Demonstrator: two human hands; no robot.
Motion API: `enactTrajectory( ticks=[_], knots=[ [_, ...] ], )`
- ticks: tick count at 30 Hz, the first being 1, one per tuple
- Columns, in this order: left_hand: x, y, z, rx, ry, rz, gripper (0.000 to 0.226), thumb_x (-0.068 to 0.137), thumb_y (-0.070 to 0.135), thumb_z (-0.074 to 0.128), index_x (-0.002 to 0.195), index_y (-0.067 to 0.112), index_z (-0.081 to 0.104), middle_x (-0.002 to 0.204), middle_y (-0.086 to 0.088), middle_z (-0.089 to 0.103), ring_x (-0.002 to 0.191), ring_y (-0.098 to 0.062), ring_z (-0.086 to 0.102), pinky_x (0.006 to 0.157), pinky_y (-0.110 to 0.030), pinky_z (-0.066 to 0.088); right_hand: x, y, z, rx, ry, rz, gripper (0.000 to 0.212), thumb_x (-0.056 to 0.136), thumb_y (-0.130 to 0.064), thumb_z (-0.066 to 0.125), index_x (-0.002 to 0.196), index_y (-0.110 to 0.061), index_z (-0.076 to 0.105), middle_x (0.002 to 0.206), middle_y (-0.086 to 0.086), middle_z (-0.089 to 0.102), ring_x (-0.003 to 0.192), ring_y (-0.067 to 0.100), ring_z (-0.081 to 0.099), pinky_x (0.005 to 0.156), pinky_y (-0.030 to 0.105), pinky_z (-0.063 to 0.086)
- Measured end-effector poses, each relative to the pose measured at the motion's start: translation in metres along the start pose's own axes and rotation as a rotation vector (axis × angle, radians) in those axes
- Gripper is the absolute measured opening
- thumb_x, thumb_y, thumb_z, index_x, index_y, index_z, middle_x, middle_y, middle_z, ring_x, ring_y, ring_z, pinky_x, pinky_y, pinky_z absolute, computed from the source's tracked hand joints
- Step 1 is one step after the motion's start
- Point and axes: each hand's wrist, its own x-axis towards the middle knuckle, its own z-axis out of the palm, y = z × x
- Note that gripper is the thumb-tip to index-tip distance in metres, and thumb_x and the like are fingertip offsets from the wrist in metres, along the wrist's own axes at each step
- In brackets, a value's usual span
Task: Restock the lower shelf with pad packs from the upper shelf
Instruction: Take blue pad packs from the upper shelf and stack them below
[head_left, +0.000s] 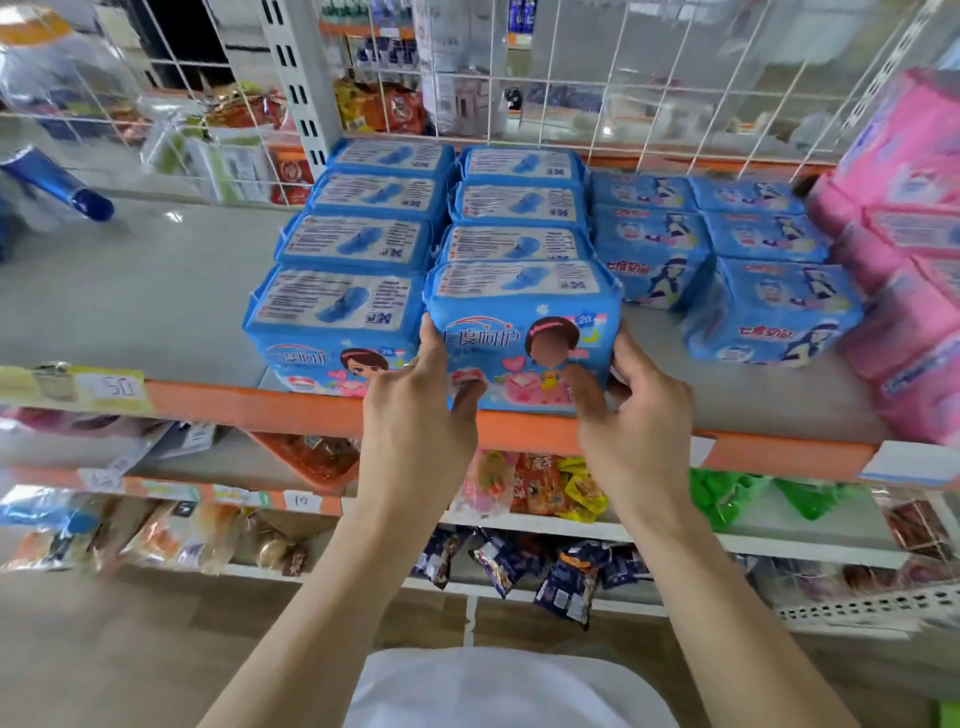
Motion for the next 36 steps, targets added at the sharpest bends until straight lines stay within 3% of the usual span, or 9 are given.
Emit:
enactTrajectory(
  ticks=[11,19,23,25,27,28,30,34,36],
  knots=[
    [-0.01,-0.002,0.029,0.041,0.106,-0.034,0.06,0.082,0.004,0.074,0.135,-0.014,0.051,0.085,-0.026,0.073,0.051,-0.032,0.065,0.049,-0.029,0.046,-0.006,0.023,0.015,0.02,0.077,0.019,0.043,0.091,-0.018,0.07,0.131,-0.005,0.061,0.098,0.001,0.076,0.083,0.019,0.074,0.071,0.043,0.061],
    [-0.021,-0.017,0.047,-0.007,0.215,-0.021,0.056,0.081,0.002,0.079,0.132,-0.009,0.058,0.094,-0.021,0.075,0.057,-0.026,0.067,0.053,-0.026,0.047,-0.017,0.034,0.026,0.004,0.086,0.056,0.039,0.089,-0.036,0.06,0.107,-0.003,0.068,0.076,0.008,0.071,0.066,0.026,0.068,0.058,0.04,0.053],
    [-0.02,-0.017,0.044,-0.027,0.22,0.002,0.058,0.082,0.007,0.076,0.133,-0.011,0.055,0.102,-0.022,0.075,0.069,-0.03,0.074,0.052,-0.033,0.057,-0.015,0.029,0.02,0.009,0.04,0.11,0.046,0.087,-0.039,0.061,0.115,-0.003,0.066,0.087,0.005,0.075,0.078,0.022,0.072,0.065,0.042,0.056],
    [-0.02,-0.012,0.035,-0.053,0.185,-0.027,0.077,0.081,0.004,0.08,0.146,-0.005,0.038,0.109,-0.021,0.074,0.078,-0.033,0.075,0.056,-0.038,0.06,-0.012,0.023,0.012,0.022,-0.011,0.131,0.057,0.087,-0.039,0.069,0.135,-0.012,0.055,0.11,-0.002,0.074,0.097,0.013,0.073,0.082,0.043,0.06],
    [-0.021,-0.005,0.026,-0.098,0.103,-0.046,0.102,0.081,0.001,0.079,0.155,0.019,0.01,0.122,-0.018,0.069,0.089,-0.035,0.072,0.062,-0.04,0.057,-0.009,0.014,0.005,0.133,-0.062,0.121,0.087,0.087,-0.032,0.075,0.154,-0.033,0.02,0.131,0.0,0.065,0.115,0.008,0.066,0.097,0.04,0.056],
    [-0.022,-0.004,0.024,-0.094,0.066,-0.02,0.106,0.083,0.001,0.077,0.154,0.029,0.004,0.131,-0.018,0.064,0.094,-0.037,0.071,0.063,-0.04,0.057,-0.008,0.01,0.002,0.175,-0.081,0.105,0.1,0.086,-0.027,0.075,0.153,-0.04,0.003,0.138,0.002,0.061,0.121,0.008,0.062,0.101,0.039,0.054],
    [-0.021,-0.003,0.022,-0.049,0.026,0.023,0.097,0.088,0.005,0.073,0.155,0.033,0.008,0.142,-0.02,0.056,0.096,-0.039,0.069,0.066,-0.043,0.058,-0.004,0.003,0.001,0.142,-0.124,0.055,0.108,0.086,-0.023,0.076,0.153,-0.041,-0.006,0.144,0.002,0.055,0.128,0.009,0.057,0.104,0.039,0.052],
    [-0.015,-0.003,0.021,0.027,0.021,0.021,0.067,0.093,0.021,0.067,0.151,0.021,0.033,0.133,-0.021,0.062,0.089,-0.038,0.071,0.063,-0.046,0.06,-0.003,-0.004,0.004,-0.094,-0.109,-0.078,0.091,0.085,-0.039,0.072,0.156,-0.018,0.019,0.143,-0.005,0.048,0.126,0.001,0.048,0.102,0.025,0.046],
    [-0.012,-0.006,0.022,0.014,0.021,0.038,0.063,0.092,0.023,0.063,0.149,0.015,0.04,0.129,-0.021,0.065,0.083,-0.037,0.072,0.059,-0.046,0.059,-0.003,-0.005,0.006,-0.12,-0.076,-0.091,0.087,0.085,-0.038,0.074,0.154,-0.011,0.029,0.139,0.003,0.054,0.121,0.011,0.057,0.097,0.034,0.053]
  ],
)
